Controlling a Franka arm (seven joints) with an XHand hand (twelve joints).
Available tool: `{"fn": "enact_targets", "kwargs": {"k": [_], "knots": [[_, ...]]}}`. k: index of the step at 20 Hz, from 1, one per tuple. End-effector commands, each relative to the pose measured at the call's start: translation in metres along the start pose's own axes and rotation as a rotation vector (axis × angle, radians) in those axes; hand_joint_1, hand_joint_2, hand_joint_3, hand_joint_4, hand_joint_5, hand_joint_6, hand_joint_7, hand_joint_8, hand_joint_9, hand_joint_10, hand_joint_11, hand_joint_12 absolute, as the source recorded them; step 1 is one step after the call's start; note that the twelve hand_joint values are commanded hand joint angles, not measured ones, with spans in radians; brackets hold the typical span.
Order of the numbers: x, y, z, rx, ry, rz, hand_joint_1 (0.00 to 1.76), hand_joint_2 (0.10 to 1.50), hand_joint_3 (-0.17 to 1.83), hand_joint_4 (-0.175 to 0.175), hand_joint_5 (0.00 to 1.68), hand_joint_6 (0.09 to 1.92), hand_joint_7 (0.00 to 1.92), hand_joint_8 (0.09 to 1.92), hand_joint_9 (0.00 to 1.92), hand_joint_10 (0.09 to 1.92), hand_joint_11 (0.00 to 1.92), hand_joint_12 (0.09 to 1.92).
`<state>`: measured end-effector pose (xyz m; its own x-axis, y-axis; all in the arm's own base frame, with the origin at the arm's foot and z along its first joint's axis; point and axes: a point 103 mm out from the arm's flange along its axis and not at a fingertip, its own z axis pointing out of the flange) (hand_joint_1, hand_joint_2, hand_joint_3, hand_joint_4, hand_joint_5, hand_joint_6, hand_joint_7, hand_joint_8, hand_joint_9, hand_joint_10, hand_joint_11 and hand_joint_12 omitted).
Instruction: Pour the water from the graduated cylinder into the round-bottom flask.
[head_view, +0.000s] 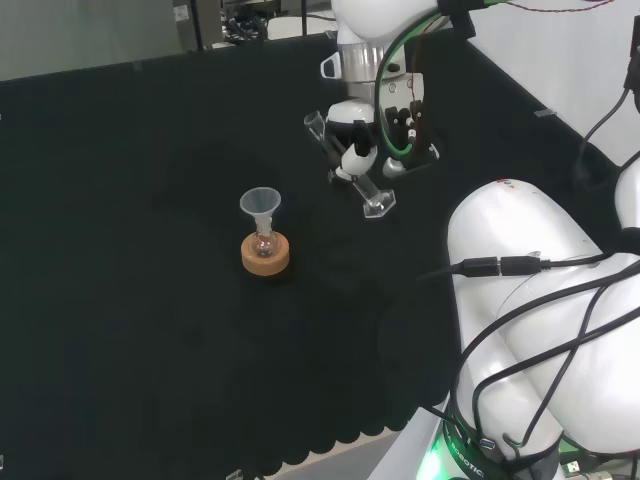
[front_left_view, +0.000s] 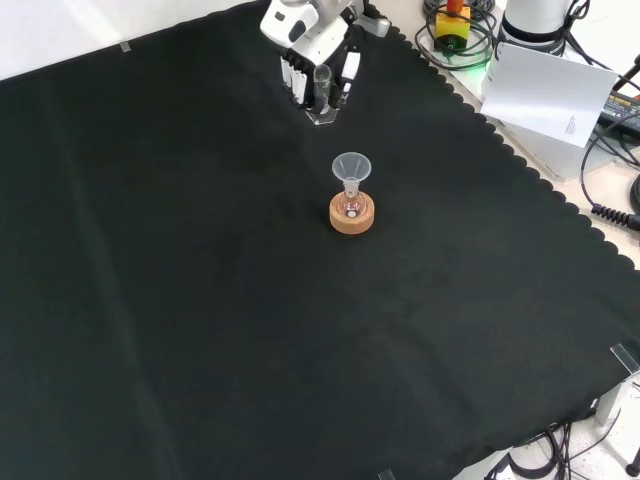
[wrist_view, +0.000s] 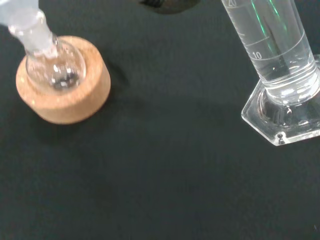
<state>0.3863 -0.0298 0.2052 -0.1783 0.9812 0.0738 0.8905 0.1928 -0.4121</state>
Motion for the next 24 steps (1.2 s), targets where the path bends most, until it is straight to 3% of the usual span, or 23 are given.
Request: {"fn": "enact_targets", "kwargs": {"k": [1,11,14,16,24], "knots": [[-0.001,-0.009,0.011,0.09,-0.036,-0.006,1.26,1.11,0.0,-0.175,0.97,1.01,1.02,0.99,1.46,0.09,1.06,0.89],[-0.002,-0.012,0.024,0.312,-0.101,-0.033,1.26,1.11,0.0,-0.175,0.98,1.0,1.02,0.98,1.47,0.09,1.06,0.88],[-0.001,-0.011,0.026,0.373,-0.121,-0.038,1.17,1.13,0.01,-0.175,0.94,1.07,1.27,0.56,1.48,0.09,1.06,0.87],[0.002,-0.01,0.025,0.398,-0.144,-0.044,1.16,1.14,0.01,-0.175,0.94,1.08,1.37,0.38,1.49,0.09,1.07,0.86],[0.023,-0.003,0.017,0.484,-0.222,-0.068,1.15,1.14,0.01,-0.175,0.94,1.08,1.42,0.31,1.51,0.09,1.07,0.85]]}}
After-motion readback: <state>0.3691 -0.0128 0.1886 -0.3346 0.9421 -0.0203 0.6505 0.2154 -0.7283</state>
